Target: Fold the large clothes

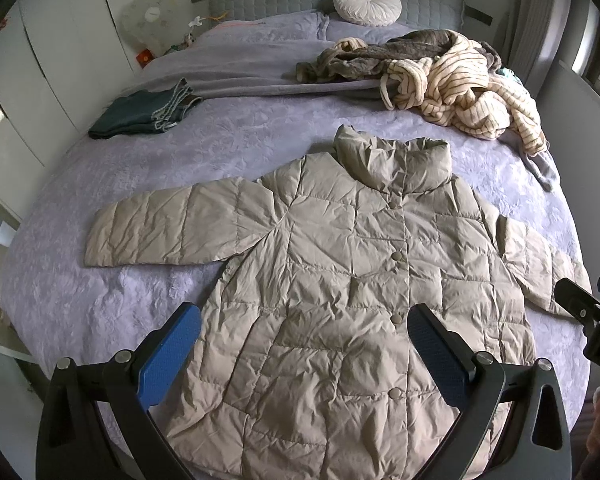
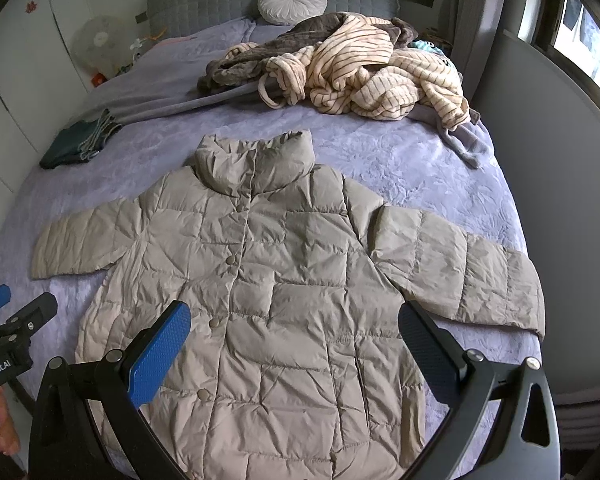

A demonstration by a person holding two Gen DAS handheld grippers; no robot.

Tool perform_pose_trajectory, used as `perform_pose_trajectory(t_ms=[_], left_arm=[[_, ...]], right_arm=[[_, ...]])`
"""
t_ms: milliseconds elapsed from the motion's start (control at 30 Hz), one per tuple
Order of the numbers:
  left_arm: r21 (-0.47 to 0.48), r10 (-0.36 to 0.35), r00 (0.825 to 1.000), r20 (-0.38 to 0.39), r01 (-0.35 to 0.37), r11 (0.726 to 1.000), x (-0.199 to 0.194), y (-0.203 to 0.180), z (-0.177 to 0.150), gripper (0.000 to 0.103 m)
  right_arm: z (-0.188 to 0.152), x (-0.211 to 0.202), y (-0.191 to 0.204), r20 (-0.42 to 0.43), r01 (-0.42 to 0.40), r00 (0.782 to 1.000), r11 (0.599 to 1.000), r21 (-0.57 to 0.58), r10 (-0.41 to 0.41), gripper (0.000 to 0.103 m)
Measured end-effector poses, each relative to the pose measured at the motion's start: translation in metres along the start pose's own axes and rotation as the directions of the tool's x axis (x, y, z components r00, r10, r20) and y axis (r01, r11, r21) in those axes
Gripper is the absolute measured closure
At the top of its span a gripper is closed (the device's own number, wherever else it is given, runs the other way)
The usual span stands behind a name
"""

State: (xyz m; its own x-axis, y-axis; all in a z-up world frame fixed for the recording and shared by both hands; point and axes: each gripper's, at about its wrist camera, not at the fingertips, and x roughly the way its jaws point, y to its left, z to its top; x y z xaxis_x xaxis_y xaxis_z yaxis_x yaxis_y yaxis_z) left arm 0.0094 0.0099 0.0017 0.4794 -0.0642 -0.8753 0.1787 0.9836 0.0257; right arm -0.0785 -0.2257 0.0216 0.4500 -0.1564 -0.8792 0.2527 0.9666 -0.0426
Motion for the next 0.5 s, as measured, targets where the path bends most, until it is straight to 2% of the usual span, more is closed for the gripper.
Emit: perform_pose_trajectory(t_ms=[500], left_arm=[[0.002,-0.002,1.000,-0.003,0.002,1.000,0.0001,0.0003,0.0020,0.000]], right_arm=[[0.0036,-0.0001,0.0008,0.006,0.000,1.000,1.000,0.001,0.000,0.000]])
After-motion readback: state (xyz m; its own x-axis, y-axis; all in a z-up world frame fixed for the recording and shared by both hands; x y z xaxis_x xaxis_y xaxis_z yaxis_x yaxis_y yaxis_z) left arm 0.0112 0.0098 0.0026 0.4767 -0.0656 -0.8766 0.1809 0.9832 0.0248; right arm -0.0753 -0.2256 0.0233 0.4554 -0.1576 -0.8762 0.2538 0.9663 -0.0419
